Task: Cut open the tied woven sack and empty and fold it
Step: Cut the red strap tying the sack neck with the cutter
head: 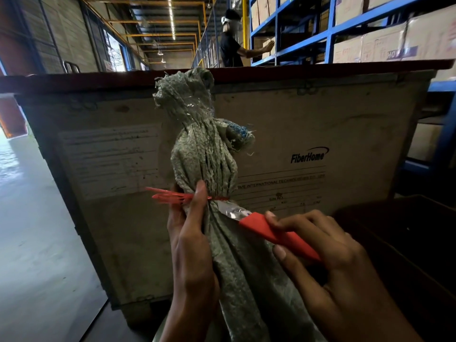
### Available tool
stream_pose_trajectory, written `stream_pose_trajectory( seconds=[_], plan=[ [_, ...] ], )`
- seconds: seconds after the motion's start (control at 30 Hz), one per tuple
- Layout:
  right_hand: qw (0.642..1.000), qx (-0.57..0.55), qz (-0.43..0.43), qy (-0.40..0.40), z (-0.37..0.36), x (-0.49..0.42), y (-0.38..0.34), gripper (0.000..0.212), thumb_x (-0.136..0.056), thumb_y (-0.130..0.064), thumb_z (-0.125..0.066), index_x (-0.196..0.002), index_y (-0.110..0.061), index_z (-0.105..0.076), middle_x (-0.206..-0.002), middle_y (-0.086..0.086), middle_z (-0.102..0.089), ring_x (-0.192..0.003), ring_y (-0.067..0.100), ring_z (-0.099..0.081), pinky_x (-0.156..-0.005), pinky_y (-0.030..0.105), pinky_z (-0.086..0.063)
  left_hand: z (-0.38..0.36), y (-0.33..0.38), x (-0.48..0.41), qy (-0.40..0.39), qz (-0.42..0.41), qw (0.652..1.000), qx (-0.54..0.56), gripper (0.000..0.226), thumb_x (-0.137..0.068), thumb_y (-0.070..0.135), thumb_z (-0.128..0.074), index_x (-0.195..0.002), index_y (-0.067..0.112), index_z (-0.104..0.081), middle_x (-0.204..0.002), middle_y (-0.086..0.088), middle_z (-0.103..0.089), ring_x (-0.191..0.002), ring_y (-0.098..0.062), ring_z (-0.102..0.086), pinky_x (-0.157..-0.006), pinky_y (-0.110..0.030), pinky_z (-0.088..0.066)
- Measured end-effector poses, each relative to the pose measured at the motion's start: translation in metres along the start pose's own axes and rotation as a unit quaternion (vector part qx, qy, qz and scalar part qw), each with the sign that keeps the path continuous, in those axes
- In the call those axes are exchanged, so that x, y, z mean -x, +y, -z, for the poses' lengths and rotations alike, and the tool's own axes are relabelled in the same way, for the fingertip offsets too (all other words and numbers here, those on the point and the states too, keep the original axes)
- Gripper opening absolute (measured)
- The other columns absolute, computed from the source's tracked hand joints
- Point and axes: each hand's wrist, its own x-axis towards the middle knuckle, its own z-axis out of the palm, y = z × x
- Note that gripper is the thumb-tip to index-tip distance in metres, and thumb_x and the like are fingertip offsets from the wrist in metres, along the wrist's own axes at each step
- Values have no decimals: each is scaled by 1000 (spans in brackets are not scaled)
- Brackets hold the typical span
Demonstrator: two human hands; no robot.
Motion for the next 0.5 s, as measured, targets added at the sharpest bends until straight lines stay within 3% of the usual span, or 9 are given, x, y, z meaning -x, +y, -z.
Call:
stream_pose_trajectory(
  seconds=[0.13, 0.23, 0.33, 0.5],
  plan=[
    [1000, 2, 4, -28, 2, 1, -2, 35, -83, -54, -48, -118, -50, -55, -100, -22, -55, -95, 2, -56, -77, 25, -41, 0, 2, 0, 9, -7, 1000, -5, 41, -79, 38, -65, -118, 29, -71, -120, -3, -76, -118, -27, -70, -108, -56, -49],
    [999, -10, 5, -40, 3, 3, -1, 37, -82, -57, -46, -118, -51, -53, -101, -22, -55, -96, 3, -56, -79, 27, -45, -2, 5, 1, 11, -1, 1000, -7, 48, -78, 39, -66, -125, 26, -69, -121, -3, -76, -120, -28, -69, -109, -56, -48],
    [1000, 6, 9, -10, 1, 5, 0, 36, -83, -52, -48, -119, -50, -53, -101, -21, -53, -95, 4, -55, -77, 25, -44, -4, 5, 3, 14, 9, 1000, -10, 43, -77, 40, -68, -118, 28, -72, -118, -4, -77, -113, -28, -72, -104, -54, -53],
    [998, 23, 19, 51, -2, 6, -1, 36, -84, -42, -53, -119, -40, -59, -101, -16, -56, -94, 6, -54, -77, 31, -46, -8, 5, 8, 25, 32, 999, 4, 55, -72, 45, -73, -123, 25, -70, -121, -12, -74, -102, -29, -72, -97, -51, -55]
  ],
)
